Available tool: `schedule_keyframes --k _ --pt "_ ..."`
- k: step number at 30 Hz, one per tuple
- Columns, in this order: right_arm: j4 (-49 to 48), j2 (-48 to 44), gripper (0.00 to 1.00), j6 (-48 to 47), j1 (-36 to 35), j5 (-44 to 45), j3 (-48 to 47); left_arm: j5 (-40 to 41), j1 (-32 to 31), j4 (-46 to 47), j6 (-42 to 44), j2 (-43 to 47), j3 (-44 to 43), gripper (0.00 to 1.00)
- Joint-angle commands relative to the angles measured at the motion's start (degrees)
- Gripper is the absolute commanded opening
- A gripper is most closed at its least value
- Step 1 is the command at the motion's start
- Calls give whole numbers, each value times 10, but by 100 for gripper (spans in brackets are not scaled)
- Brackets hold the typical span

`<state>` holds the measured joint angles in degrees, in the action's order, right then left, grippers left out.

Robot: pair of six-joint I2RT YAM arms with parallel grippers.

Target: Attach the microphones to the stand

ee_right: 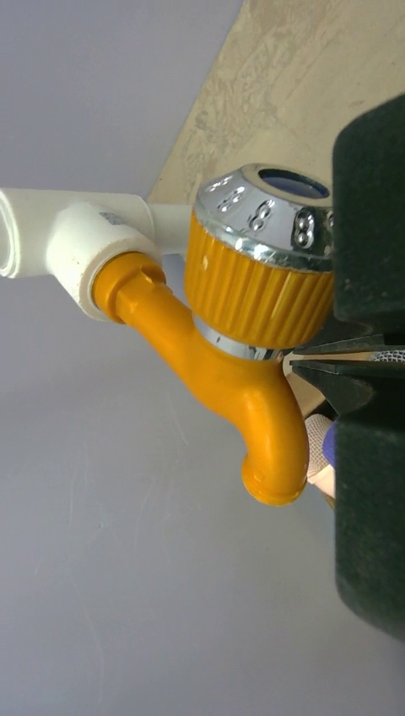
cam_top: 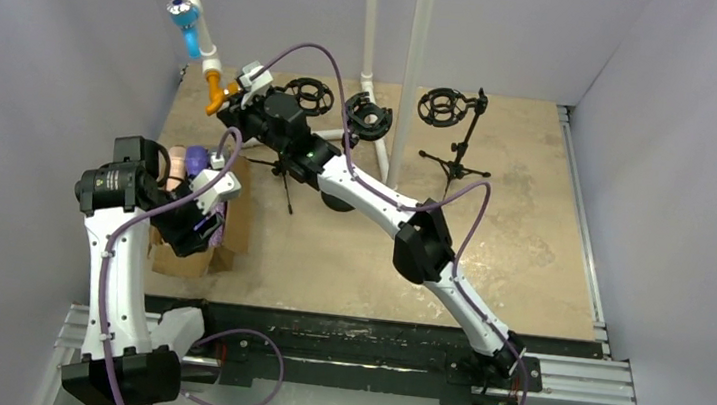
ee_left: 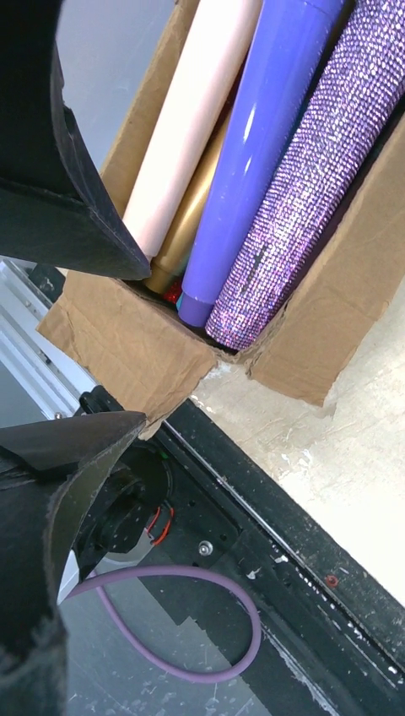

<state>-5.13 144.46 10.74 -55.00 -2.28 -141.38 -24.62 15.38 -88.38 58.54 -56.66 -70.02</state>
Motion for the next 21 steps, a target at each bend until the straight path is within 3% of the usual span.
schedule_keyframes --k 1,5,8,12,14,18,21 --pt "-61 -5 7 34 10 37 -40 7 6 29 -30 1 -14 58" --pt "-52 -50 10 23 9 57 4 1 8 51 -56 -2 -18 59" --pt "-41 -116 30 10 3 61 73 -20 19 49 -69 -8 -38 59" --pt "-84 -251 59 -15 -23 92 284 -44 53 48 -96 -23 -85 59" --pt "-104 -309 67 -18 -38 112 370 -40 79 58 -117 -31 -108 59" --pt "-116 -398 70 0 -75 132 499 -39 134 69 -132 -37 -133 58" --pt "-99 -413 71 1 -116 140 533 -18 157 86 -145 -40 -122 57"
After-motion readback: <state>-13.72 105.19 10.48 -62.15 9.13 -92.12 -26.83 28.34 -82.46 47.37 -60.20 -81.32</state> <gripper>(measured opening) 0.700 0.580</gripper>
